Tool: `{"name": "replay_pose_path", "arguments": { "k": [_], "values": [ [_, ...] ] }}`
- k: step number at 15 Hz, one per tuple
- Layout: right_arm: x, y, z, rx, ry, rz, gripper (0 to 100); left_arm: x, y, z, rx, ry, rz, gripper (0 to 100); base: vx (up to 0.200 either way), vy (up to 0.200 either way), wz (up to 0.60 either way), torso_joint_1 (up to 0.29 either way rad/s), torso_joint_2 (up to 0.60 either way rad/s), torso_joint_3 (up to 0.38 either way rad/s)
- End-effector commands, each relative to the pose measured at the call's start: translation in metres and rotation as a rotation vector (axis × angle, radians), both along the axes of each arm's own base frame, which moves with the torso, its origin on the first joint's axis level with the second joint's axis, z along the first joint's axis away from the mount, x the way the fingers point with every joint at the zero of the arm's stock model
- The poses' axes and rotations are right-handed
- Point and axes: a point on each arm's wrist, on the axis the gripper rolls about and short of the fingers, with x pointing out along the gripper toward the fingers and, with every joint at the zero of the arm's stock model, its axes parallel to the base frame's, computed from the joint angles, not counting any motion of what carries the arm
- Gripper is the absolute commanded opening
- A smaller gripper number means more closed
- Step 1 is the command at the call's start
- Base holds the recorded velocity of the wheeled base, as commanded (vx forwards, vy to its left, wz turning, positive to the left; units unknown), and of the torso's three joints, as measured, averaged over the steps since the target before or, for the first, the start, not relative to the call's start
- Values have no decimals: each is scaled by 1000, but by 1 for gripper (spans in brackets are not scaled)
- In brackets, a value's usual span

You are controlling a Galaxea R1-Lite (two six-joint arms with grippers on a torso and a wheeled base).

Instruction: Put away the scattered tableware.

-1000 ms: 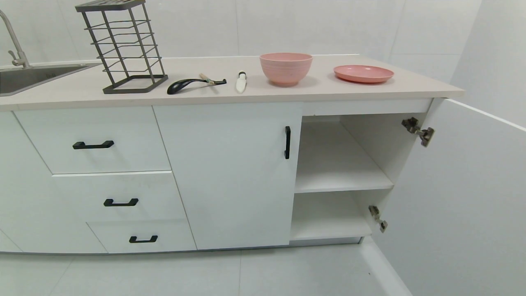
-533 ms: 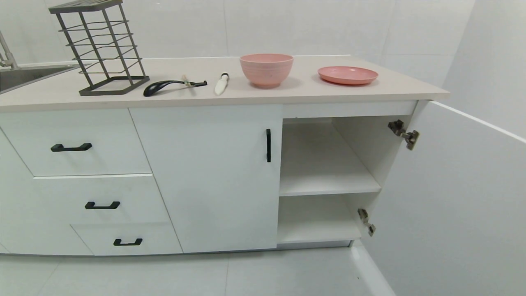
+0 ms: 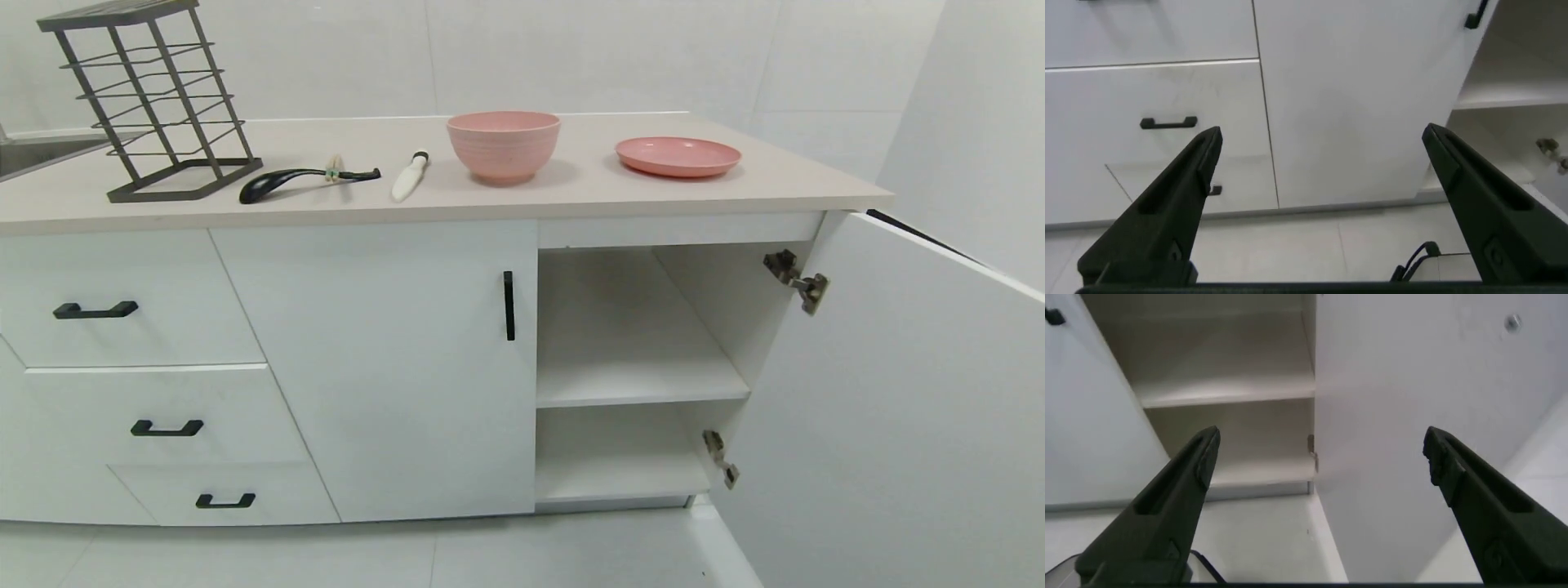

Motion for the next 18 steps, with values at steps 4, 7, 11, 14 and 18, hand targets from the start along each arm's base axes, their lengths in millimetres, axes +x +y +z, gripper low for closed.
{"name": "replay_pose_path", "arguments": {
  "k": [4, 7, 11, 14, 18],
  "values": [
    [0, 0, 0, 0, 4, 1, 100, 0, 0, 0, -2, 3, 0, 100, 200, 0, 0, 1, 5, 0],
    [0, 0, 0, 0, 3, 1, 100, 0, 0, 0, -2, 3, 0, 100, 67, 0, 0, 1, 1, 1],
    [0, 0, 0, 0, 3, 1, 100, 0, 0, 0, 0, 3, 0, 100, 0, 0, 0, 72, -76, -16],
    [0, 0, 0, 0, 3, -1, 100, 0, 0, 0, 0, 3, 0, 100, 0, 0, 0, 250, -72, -141],
    [0, 0, 0, 0, 3, -2, 100, 0, 0, 0, 2, 3, 0, 100, 0, 0, 0, 215, -585, -229]
  ]
}}
